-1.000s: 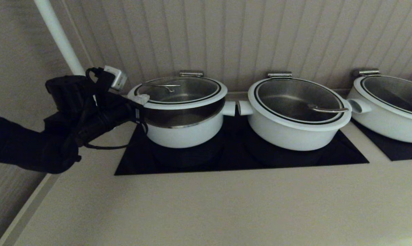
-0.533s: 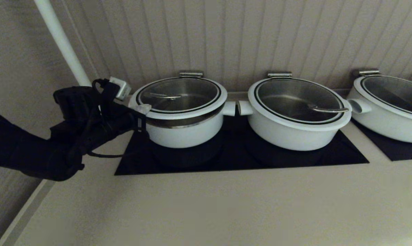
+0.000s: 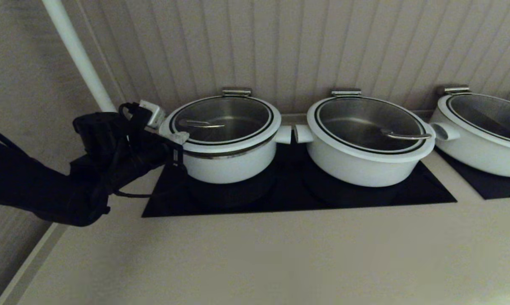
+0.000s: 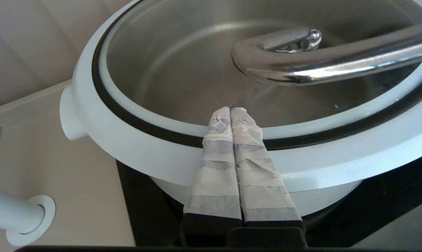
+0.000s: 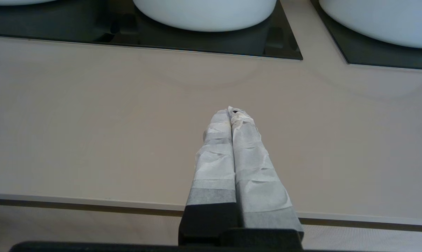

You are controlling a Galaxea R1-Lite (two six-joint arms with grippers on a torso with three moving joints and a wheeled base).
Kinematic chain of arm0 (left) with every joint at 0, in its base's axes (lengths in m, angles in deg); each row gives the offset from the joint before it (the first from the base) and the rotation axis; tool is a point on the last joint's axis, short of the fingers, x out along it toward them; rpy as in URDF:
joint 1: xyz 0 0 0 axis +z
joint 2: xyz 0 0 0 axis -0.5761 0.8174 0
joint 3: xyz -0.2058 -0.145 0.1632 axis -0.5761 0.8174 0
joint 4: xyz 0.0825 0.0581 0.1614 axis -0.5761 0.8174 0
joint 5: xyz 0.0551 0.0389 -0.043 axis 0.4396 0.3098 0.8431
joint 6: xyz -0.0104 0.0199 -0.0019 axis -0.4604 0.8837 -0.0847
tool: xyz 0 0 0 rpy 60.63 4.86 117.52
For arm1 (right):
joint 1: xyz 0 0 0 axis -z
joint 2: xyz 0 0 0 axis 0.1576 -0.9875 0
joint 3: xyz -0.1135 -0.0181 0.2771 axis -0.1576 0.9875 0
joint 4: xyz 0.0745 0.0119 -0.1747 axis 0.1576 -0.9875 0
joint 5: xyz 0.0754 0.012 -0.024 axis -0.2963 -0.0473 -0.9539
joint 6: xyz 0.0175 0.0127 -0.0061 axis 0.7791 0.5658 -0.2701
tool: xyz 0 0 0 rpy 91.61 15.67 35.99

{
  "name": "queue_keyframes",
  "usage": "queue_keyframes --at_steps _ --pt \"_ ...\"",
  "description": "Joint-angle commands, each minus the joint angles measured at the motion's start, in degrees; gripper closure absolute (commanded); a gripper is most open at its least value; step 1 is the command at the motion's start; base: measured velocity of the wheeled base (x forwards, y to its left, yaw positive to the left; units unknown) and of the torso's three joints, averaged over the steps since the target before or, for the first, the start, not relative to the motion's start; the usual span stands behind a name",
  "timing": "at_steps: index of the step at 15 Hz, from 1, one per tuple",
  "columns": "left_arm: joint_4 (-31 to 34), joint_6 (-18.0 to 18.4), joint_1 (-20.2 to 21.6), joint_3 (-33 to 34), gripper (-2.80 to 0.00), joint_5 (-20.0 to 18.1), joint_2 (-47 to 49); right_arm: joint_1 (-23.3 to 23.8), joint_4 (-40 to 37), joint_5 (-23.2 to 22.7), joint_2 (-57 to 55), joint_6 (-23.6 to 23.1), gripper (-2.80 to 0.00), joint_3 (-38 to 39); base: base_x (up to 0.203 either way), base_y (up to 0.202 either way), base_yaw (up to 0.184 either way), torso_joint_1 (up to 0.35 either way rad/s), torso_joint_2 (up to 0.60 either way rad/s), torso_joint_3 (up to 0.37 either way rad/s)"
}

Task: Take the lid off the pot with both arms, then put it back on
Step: Close the pot lid

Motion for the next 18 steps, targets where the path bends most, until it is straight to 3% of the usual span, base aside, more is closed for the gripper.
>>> queue_keyframes --at_steps 1,18 --pt "-0.3 0.0 0.0 0.7 0.0 0.0 0.9 0.0 0.0 -0.1 -0.1 -0.1 0.0 0.0 0.0 0.0 0.0 0.0 0.0 0.0" --pt "-0.3 0.4 0.2 2.7 0.0 0.4 -1.3 0.0 0.0 -0.1 -0.1 -0.1 0.0 0.0 0.0 0.0 0.0 0.0 0.0 0.0"
